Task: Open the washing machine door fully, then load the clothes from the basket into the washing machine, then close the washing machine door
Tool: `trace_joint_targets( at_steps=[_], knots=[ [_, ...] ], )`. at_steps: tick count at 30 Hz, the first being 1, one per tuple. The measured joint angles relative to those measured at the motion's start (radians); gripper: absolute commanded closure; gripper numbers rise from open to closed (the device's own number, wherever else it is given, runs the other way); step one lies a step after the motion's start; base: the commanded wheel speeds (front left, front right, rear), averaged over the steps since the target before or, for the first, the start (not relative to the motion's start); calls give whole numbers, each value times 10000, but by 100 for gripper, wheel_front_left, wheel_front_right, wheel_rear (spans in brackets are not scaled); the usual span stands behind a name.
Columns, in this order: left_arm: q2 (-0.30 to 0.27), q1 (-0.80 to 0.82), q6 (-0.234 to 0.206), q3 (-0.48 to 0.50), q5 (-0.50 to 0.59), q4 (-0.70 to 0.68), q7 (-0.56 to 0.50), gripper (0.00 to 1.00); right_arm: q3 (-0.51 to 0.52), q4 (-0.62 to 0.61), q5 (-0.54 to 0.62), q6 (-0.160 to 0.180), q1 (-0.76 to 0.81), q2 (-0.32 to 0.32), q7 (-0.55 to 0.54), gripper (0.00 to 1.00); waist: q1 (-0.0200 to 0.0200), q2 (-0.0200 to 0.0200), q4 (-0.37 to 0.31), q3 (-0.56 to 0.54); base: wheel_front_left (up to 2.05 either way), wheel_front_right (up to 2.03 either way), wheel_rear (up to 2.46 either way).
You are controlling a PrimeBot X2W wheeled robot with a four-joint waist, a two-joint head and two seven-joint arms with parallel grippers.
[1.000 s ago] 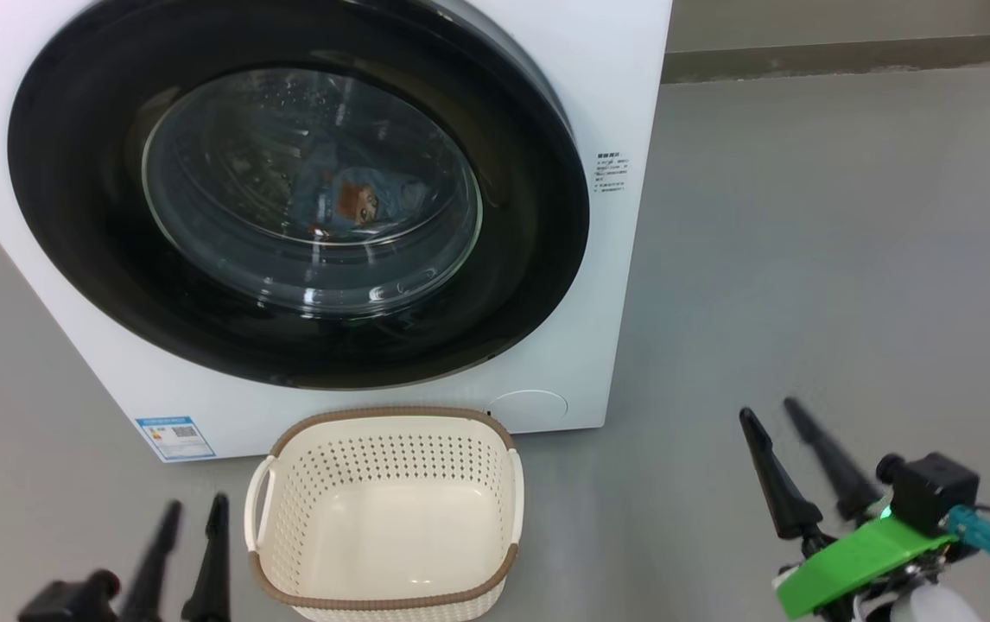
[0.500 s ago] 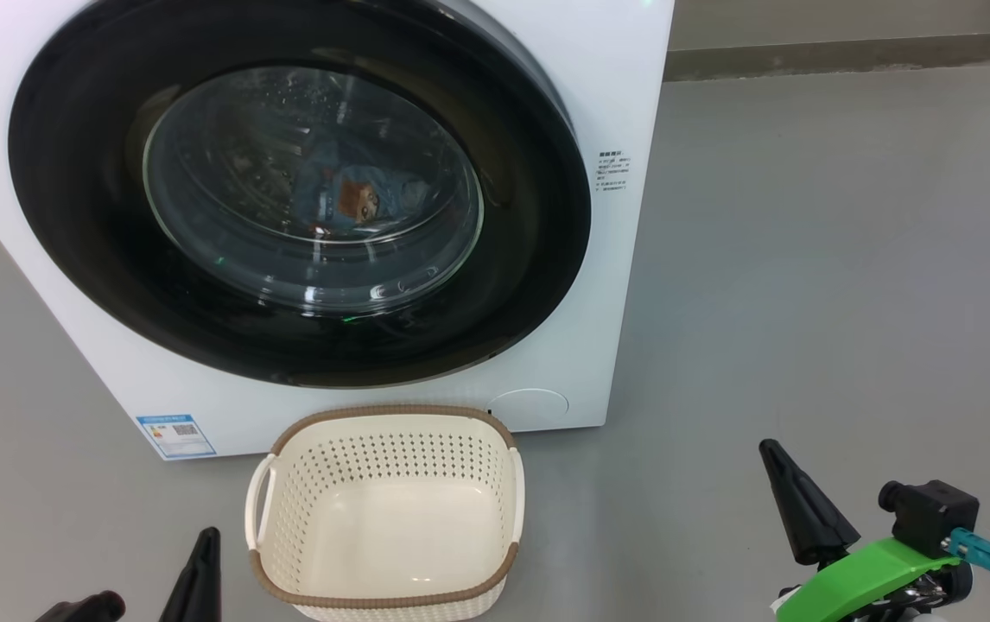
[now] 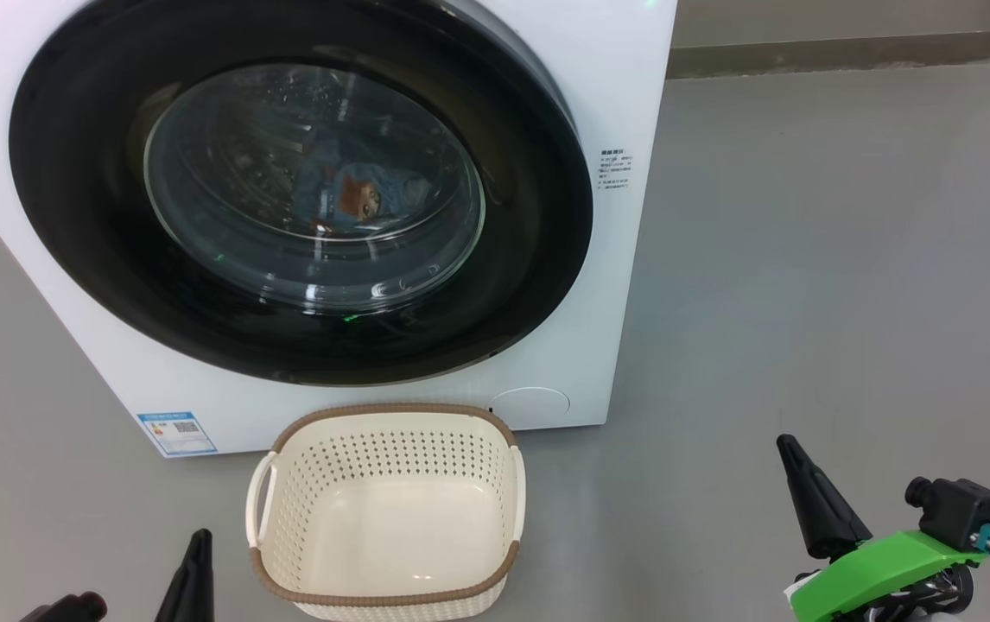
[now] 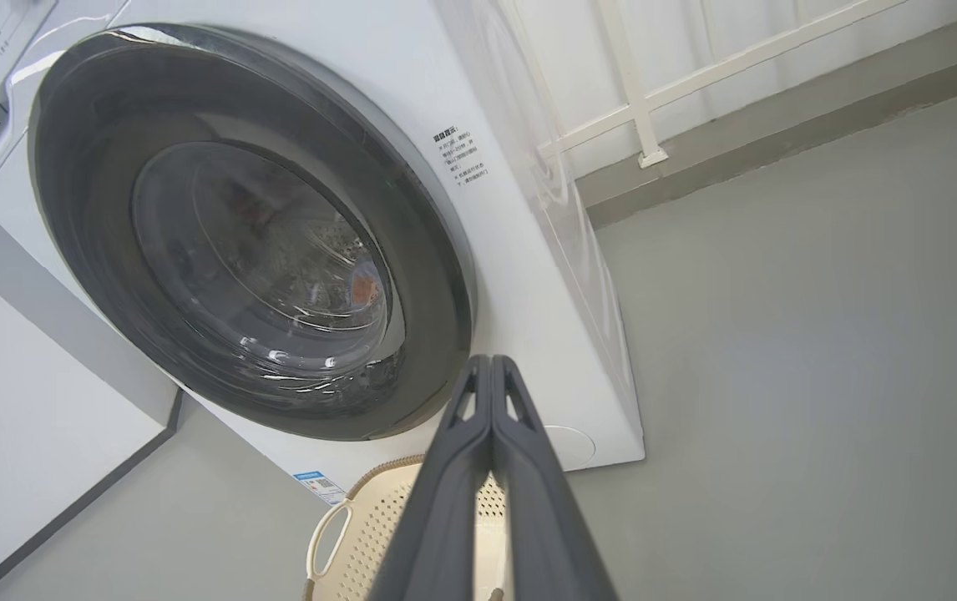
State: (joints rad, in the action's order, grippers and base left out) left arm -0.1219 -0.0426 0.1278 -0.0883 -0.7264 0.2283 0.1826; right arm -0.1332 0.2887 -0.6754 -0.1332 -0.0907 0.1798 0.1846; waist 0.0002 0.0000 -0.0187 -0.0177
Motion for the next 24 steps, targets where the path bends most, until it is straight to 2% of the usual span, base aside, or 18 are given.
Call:
trace_joint_targets(
  at_steps=[24],
  knots=[
    [205, 233, 0, 374, -2079, 77, -704, 100, 604, -33, -2163, 2, 0, -288, -700, 100, 0, 0, 45, 50, 0, 0, 0]
  ],
)
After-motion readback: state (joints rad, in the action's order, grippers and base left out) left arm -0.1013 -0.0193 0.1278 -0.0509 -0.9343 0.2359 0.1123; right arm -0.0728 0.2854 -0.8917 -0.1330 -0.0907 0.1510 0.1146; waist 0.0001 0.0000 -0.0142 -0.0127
